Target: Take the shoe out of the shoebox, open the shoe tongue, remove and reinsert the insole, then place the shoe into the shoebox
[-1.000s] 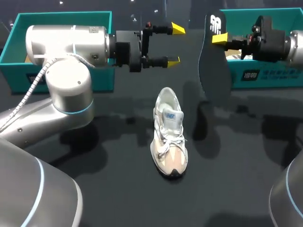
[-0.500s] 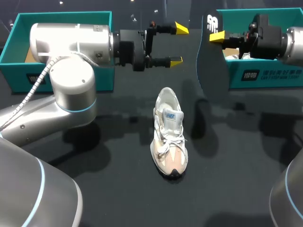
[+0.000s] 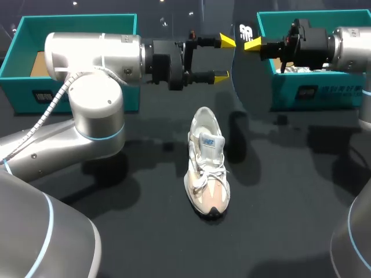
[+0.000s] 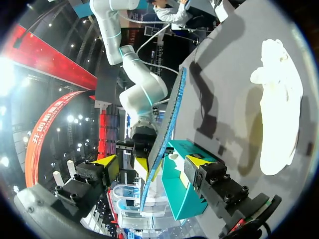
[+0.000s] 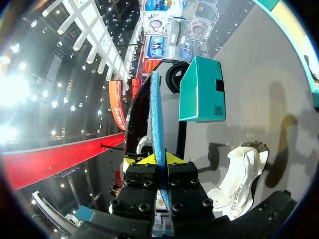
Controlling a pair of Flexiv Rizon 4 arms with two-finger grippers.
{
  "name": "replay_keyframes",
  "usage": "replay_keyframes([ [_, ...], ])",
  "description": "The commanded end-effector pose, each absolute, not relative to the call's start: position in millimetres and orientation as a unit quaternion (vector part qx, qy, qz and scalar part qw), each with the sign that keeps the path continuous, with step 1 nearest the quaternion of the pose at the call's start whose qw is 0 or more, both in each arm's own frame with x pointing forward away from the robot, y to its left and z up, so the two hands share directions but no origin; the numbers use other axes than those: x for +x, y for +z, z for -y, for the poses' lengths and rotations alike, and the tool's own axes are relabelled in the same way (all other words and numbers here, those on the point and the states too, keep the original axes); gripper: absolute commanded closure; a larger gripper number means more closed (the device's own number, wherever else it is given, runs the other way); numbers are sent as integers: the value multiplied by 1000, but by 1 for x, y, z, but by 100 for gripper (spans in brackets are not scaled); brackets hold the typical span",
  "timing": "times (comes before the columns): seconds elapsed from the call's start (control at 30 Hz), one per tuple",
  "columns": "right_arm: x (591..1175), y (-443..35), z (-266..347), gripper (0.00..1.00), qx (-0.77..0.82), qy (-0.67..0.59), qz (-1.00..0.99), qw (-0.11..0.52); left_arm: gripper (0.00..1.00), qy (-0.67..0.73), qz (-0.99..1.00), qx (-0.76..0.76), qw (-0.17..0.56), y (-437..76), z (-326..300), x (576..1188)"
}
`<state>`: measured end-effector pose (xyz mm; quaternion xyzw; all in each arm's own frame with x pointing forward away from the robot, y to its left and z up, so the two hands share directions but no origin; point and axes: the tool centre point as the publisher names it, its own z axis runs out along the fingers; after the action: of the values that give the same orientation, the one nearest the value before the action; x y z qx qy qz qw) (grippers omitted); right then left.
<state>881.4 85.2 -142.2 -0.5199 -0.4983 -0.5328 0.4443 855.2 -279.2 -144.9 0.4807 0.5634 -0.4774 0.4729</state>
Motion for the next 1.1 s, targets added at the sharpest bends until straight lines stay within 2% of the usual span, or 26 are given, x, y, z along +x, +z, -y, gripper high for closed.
replay_keyframes([
  [0.03,890,-147,-89,100,-533,-516,497,451,21,-477,-563,481,474,-146,282,855],
  [0.1,892,-149,-89,100,-541,-512,490,452,21,-476,-562,481,474,-147,283,855],
  [0.27,895,-151,-91,100,-556,-503,477,459,37,-476,-563,483,473,-150,286,856],
  [0.47,897,-153,-93,100,-569,-497,463,464,43,-476,-563,485,470,-153,288,857],
  [0.57,898,-154,-94,100,-572,-496,457,466,50,-478,-563,484,470,-154,290,857],
  [0.7,899,-155,-97,100,-574,-495,453,469,54,-478,-562,484,471,-156,292,858],
  [0.87,901,-155,-103,100,-572,-495,450,476,54,-476,-566,482,470,-159,295,861],
  [1.1,903,-156,-109,100,-568,-493,450,482,64,-474,-569,482,468,-163,298,862],
])
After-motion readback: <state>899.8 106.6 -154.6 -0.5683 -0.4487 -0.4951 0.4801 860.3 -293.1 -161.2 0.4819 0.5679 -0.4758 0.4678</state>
